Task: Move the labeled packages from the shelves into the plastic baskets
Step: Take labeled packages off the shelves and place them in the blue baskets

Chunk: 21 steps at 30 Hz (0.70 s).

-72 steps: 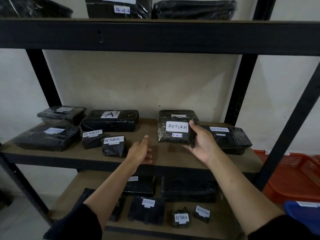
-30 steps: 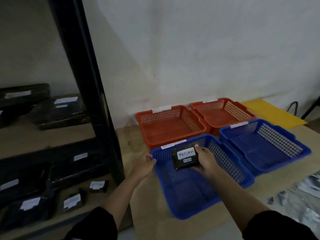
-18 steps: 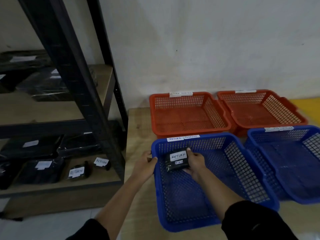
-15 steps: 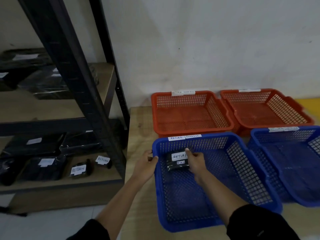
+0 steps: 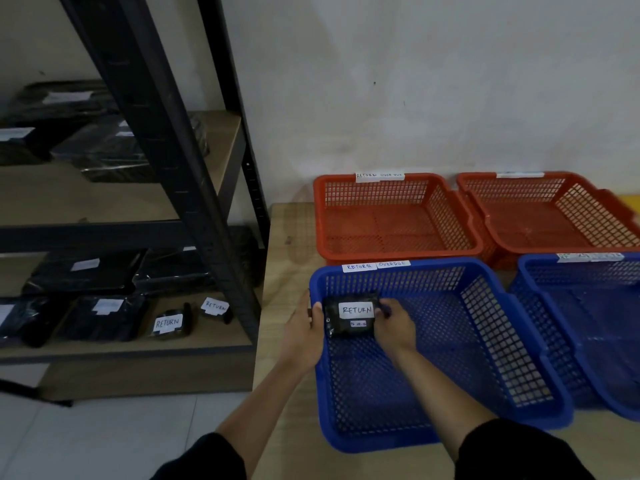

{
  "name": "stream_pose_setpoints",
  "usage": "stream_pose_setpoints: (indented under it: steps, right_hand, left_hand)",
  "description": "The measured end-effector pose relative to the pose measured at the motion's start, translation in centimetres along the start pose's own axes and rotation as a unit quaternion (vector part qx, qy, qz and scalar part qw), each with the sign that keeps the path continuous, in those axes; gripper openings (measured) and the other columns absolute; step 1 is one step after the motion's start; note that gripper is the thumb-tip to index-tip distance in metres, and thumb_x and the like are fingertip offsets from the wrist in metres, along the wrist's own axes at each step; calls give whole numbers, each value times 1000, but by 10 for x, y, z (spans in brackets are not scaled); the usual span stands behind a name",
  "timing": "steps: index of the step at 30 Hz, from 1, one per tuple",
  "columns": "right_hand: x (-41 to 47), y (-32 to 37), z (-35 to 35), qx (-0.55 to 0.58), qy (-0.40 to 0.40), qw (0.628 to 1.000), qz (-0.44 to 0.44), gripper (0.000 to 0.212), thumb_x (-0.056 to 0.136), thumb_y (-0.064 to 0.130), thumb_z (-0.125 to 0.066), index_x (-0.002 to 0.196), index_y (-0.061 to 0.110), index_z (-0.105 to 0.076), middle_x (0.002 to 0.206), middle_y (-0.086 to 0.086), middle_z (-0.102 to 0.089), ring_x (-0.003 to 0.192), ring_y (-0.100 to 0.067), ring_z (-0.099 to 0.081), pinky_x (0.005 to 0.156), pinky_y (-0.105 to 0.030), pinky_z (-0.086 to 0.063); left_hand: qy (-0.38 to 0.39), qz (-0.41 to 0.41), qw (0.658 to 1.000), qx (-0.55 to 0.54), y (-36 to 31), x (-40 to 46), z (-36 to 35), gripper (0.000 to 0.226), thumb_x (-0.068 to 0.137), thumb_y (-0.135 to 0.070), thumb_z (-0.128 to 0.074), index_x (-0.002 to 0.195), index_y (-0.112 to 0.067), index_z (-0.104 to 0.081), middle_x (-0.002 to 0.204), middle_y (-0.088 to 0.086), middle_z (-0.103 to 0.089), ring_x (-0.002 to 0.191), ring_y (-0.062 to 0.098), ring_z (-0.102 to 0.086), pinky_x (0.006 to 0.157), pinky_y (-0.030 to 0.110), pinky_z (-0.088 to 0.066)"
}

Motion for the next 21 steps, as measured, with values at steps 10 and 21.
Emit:
stream_pose_setpoints:
  steps: [10,21]
  right_hand:
    - [-55,81,18,-41,-100,965,240,27,95,22,-54,119,10,-57,116,-8,-61,108,-25,-57,90,-38,-47]
    - [-197,254,-50,-21,-77,834,547,3,85,19,-65,88,20,-64,70,12,-59,59,9,-48,62,-1,-40]
  left_hand:
    - [8,10,1000,-23,-28,0,71,20,99,-37,-35,102,-27,-52,98,0,-61,93,17,-62,89,38,-49]
    - [-145,-131,981,-7,-37,-36,283,16,96,-24,-47,94,-27,-62,84,0,-70,76,5,-67,68,16,-53]
Point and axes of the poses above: each hand's wrist, its own x-axis towards the middle knuckle, its own z-axis out of the back of the hand, y = z × x, the point moved 1 cm from there along x, towards the middle knuckle
